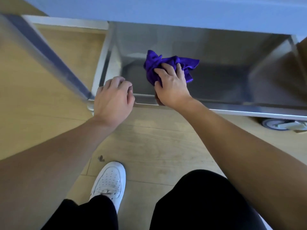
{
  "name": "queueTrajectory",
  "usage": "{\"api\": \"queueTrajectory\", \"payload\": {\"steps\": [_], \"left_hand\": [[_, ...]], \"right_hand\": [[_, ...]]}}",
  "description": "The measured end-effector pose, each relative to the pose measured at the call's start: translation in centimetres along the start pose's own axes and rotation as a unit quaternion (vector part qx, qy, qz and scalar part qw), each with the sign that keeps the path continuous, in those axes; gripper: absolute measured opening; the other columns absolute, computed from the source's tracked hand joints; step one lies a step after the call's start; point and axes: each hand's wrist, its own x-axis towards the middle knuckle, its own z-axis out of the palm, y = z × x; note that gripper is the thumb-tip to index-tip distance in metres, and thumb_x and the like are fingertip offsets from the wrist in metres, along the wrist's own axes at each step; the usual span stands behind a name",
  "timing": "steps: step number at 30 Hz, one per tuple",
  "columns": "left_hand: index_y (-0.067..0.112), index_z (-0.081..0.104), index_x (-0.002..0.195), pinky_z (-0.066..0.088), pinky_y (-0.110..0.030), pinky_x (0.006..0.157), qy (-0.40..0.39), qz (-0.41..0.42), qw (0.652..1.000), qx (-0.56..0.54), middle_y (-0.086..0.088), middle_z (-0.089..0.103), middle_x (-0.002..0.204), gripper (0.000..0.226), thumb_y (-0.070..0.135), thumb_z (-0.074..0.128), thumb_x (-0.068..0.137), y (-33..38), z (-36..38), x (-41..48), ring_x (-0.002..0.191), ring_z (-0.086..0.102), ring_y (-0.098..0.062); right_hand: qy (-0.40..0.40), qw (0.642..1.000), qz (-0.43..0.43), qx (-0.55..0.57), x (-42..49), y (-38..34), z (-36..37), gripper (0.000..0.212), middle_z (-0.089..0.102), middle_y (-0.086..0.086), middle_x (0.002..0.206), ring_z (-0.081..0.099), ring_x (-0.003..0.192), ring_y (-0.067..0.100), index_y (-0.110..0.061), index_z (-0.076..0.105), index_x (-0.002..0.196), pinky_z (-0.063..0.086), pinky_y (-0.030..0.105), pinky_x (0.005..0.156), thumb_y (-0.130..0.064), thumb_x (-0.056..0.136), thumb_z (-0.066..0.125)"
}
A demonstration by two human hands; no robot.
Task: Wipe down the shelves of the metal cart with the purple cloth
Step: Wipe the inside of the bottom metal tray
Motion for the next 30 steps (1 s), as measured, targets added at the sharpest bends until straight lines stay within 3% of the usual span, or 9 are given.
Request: {"api": "queueTrajectory", "payload": {"steps": [7, 9, 12, 15, 18, 20, 22, 26, 30], "left_hand": [[0.016, 0.065, 0.110, 0.048, -0.045, 0.087, -0.005, 0.001, 1.000, 0.005, -0.001, 0.058, 0.120, 0.027, 0.025, 0.046, 0.093, -1.9, -0.8, -0.5, 0.110, 0.056, -0.026], [0.015, 0.065, 0.109, 0.048, -0.046, 0.086, -0.022, 0.004, 1.000, 0.008, -0.002, 0.059, 0.119, 0.026, 0.025, 0.048, 0.092, -1.7, -1.3, -0.3, 0.108, 0.056, -0.028], [0.014, 0.066, 0.106, 0.048, -0.047, 0.086, -0.042, 0.009, 0.999, 0.010, -0.004, 0.060, 0.115, 0.026, 0.026, 0.047, 0.092, -1.2, -2.2, 0.2, 0.106, 0.056, -0.029], [0.014, 0.066, 0.099, 0.049, -0.045, 0.082, -0.064, 0.026, 0.998, 0.000, -0.004, 0.062, 0.106, 0.023, 0.024, 0.046, 0.093, -0.1, -3.2, 0.4, 0.098, 0.058, -0.027], [0.013, 0.065, 0.098, 0.051, -0.044, 0.078, -0.087, 0.046, 0.995, -0.010, -0.004, 0.062, 0.101, 0.022, 0.024, 0.047, 0.093, 1.1, -3.9, 0.6, 0.094, 0.058, -0.026], [0.013, 0.064, 0.102, 0.051, -0.042, 0.078, -0.105, 0.053, 0.993, -0.009, -0.004, 0.061, 0.103, 0.023, 0.026, 0.046, 0.094, 1.6, -4.3, 0.7, 0.096, 0.058, -0.026], [0.013, 0.062, 0.106, 0.052, -0.042, 0.079, -0.121, 0.059, 0.991, -0.001, -0.005, 0.061, 0.105, 0.024, 0.027, 0.045, 0.096, 2.0, -4.7, 0.5, 0.097, 0.058, -0.026], [0.008, 0.054, 0.116, 0.054, -0.044, 0.081, -0.160, 0.064, 0.985, 0.016, -0.011, 0.060, 0.112, 0.030, 0.029, 0.049, 0.095, 3.2, -5.7, 0.3, 0.101, 0.059, -0.029], [0.006, 0.044, 0.126, 0.053, -0.046, 0.084, -0.203, 0.056, 0.977, 0.012, -0.014, 0.057, 0.120, 0.040, 0.028, 0.054, 0.094, 4.3, -6.1, 0.4, 0.108, 0.058, -0.033]], "right_hand": [[-0.030, 0.997, -0.068, 0.007, 0.8, -5.1, 2.3, 0.044, 0.032, 0.000, 0.152, 0.008, 0.145, 0.044, -0.025, 0.042, 0.142, 0.008, 0.051, 0.121, -0.031, 0.098, 0.043], [-0.012, 0.997, -0.074, 0.015, 0.5, -5.2, 1.8, 0.039, 0.039, -0.003, 0.146, 0.019, 0.142, 0.038, -0.028, 0.049, 0.136, 0.019, 0.049, 0.118, -0.039, 0.100, 0.039], [0.004, 0.998, -0.065, 0.026, -0.1, -4.6, 0.3, 0.040, 0.051, -0.004, 0.131, 0.038, 0.125, 0.029, -0.030, 0.061, 0.120, 0.036, 0.045, 0.101, -0.049, 0.101, 0.031], [0.000, 0.998, -0.053, -0.015, -0.8, -3.8, -0.6, 0.030, 0.050, 0.001, 0.125, 0.042, 0.117, 0.030, -0.027, 0.058, 0.117, 0.039, 0.043, 0.094, -0.045, 0.096, 0.046], [0.007, 0.999, 0.018, -0.044, -1.5, -3.6, -1.0, 0.053, 0.039, 0.009, 0.131, 0.040, 0.117, 0.032, -0.020, 0.042, 0.128, 0.039, 0.039, 0.098, -0.044, 0.085, 0.064], [0.009, 0.993, 0.080, -0.086, -2.0, -3.4, -1.2, 0.072, 0.037, 0.014, 0.132, 0.040, 0.115, 0.032, -0.014, 0.034, 0.132, 0.037, 0.037, 0.099, -0.054, 0.081, 0.066], [-0.019, 0.986, 0.112, -0.123, -2.5, -3.4, -1.6, 0.076, 0.042, 0.018, 0.127, 0.045, 0.111, 0.032, -0.007, 0.034, 0.130, 0.038, 0.037, 0.097, -0.060, 0.082, 0.060], [-0.064, 0.985, 0.140, -0.075, -3.6, -3.7, -3.2, 0.066, 0.047, 0.018, 0.125, 0.053, 0.109, 0.037, -0.003, 0.034, 0.132, 0.043, 0.039, 0.093, -0.046, 0.088, 0.059], [-0.063, 0.987, 0.141, -0.053, -5.4, -3.5, -5.0, 0.043, 0.053, 0.015, 0.119, 0.059, 0.101, 0.038, -0.004, 0.043, 0.122, 0.043, 0.036, 0.081, -0.029, 0.089, 0.053]]}}
